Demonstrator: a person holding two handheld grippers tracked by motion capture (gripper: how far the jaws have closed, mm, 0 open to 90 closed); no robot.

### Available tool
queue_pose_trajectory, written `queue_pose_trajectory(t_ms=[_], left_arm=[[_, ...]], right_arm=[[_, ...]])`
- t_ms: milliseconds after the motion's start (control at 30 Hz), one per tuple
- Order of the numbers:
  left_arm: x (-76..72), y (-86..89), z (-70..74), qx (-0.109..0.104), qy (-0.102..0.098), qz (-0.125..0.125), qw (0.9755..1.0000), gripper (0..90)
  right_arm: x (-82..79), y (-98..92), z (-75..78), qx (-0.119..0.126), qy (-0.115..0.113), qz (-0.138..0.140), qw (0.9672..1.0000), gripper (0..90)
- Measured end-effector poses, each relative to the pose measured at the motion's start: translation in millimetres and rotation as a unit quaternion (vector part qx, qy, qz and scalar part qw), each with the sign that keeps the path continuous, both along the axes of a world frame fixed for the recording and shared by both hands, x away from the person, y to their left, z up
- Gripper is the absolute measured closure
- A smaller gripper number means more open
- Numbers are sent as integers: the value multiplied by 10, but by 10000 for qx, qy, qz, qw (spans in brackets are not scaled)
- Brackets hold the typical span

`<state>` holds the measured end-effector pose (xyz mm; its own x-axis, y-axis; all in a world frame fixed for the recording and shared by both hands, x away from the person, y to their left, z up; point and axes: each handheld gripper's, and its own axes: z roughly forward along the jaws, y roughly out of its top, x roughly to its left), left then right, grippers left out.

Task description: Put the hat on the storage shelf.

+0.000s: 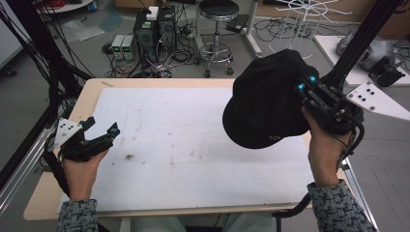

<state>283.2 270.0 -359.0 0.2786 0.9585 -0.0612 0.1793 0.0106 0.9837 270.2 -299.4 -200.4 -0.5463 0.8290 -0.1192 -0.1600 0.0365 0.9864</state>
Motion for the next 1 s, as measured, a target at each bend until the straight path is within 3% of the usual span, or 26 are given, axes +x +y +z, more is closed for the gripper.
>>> queue_pose_trajectory(t_ms=[333,700,1000], left_arm=[[18,-18,-18,-2,22,-11,10000,183],[23,-17,-24,5,34,-10,10000,184],[19,-10,-24,-4,37,1,10000,184]], right_arm=[[50,-186,117,176,-47,-174,9997,852],[79,-317,439,268,-300,-392,9984,852],[83,-372,621,361,-415,-416,9976,852]])
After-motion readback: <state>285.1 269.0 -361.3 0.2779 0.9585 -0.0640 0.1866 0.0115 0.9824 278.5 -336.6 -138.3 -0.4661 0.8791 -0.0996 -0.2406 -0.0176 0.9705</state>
